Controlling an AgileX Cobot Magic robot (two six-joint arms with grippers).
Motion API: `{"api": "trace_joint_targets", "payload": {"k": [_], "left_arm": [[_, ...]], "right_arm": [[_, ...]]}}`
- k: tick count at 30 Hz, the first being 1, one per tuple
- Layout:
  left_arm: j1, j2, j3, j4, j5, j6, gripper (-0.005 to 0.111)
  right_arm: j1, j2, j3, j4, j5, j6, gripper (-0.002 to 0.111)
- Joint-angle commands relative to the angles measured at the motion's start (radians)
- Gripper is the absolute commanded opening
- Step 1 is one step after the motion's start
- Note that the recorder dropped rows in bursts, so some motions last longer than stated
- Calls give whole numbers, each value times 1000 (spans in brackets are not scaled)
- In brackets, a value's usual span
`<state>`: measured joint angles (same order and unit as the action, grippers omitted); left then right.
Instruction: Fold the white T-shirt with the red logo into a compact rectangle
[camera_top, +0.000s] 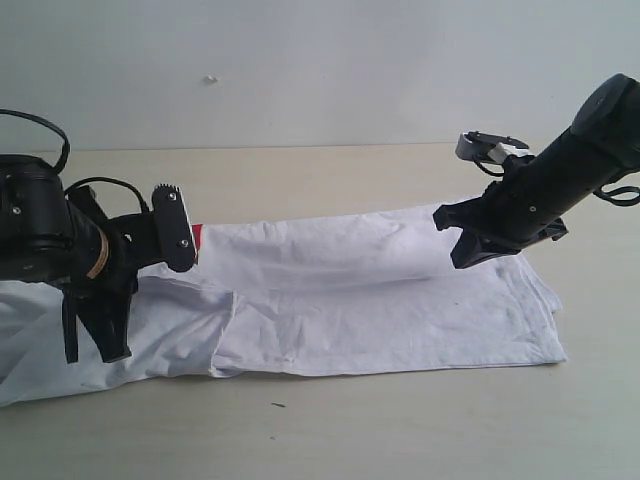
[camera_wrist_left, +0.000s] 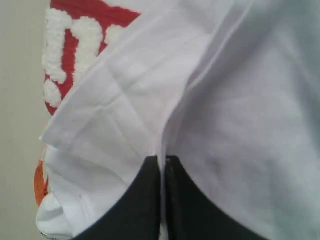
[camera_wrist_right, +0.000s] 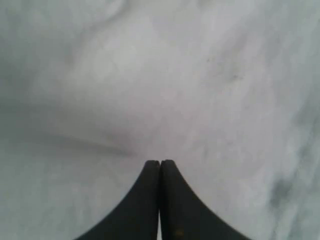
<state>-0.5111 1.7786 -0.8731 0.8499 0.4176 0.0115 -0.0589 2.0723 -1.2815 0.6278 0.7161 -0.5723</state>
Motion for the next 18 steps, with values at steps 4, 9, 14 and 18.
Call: {"api": "trace_joint_targets", "payload": {"k": [4,9,14,18], "left_arm": [[2,1,-37,222,-47,-6,0],[2,12,-37,396,-176,-6,0],[2,53,-37,463,-171,-6,0],[2,77,-46,506,-157,-37,3]], "right_arm": [[1,-13,-5,1,7,-9,0],[1,-13,-5,-2,14,-9,0],[1,-13,-5,-2,19,-9,0],[1,-13,-5,-2,21,-9,0]]}}
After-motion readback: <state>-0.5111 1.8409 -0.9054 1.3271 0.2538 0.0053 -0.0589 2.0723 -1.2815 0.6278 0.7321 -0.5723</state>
